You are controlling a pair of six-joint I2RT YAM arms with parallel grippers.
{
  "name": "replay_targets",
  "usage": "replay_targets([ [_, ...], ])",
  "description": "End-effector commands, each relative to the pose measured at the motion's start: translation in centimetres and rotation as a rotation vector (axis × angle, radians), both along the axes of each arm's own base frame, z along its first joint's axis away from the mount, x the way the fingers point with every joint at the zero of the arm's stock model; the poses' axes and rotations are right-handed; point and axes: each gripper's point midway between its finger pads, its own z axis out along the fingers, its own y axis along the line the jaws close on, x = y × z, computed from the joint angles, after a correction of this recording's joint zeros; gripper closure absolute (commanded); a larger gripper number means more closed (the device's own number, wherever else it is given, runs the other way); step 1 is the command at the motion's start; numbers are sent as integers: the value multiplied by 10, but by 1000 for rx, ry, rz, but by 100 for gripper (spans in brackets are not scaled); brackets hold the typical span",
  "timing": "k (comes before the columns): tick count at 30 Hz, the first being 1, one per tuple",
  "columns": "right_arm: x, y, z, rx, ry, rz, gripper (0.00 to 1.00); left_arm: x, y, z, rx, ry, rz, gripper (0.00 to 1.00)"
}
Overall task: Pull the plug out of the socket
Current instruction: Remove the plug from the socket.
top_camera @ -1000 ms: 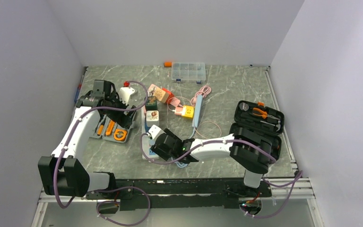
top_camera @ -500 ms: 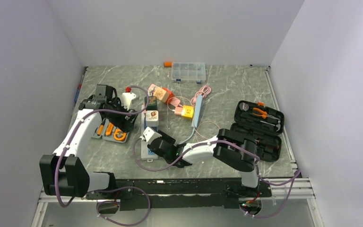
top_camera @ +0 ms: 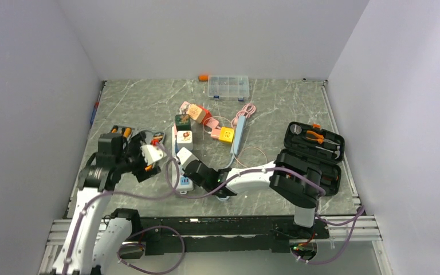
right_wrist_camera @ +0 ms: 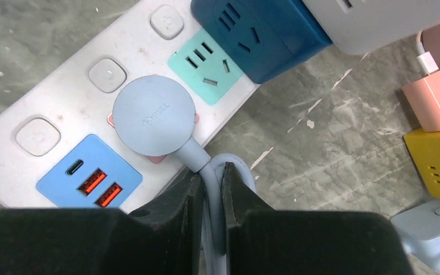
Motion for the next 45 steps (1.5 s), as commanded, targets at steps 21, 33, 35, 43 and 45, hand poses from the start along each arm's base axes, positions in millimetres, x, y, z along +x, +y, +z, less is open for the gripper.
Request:
replay_targets([
  [21, 30, 32, 172, 609, 197, 29, 100, -52, -57, -10, 88, -611, -637, 2],
  [33, 24, 46, 201, 680, 230, 94, 100, -34, -70, -8, 2, -616, -668, 1],
  [35, 24, 46, 202, 683, 228, 95, 100, -35, -73, -11, 4, -611, -702, 1],
  [43, 19, 49, 194, 673, 252, 122, 100, -17, -75, -23, 44, -676, -697, 19],
  [45, 18, 48, 192, 669, 257, 125, 100, -10, -75, -21, 51, -702, -690, 30],
])
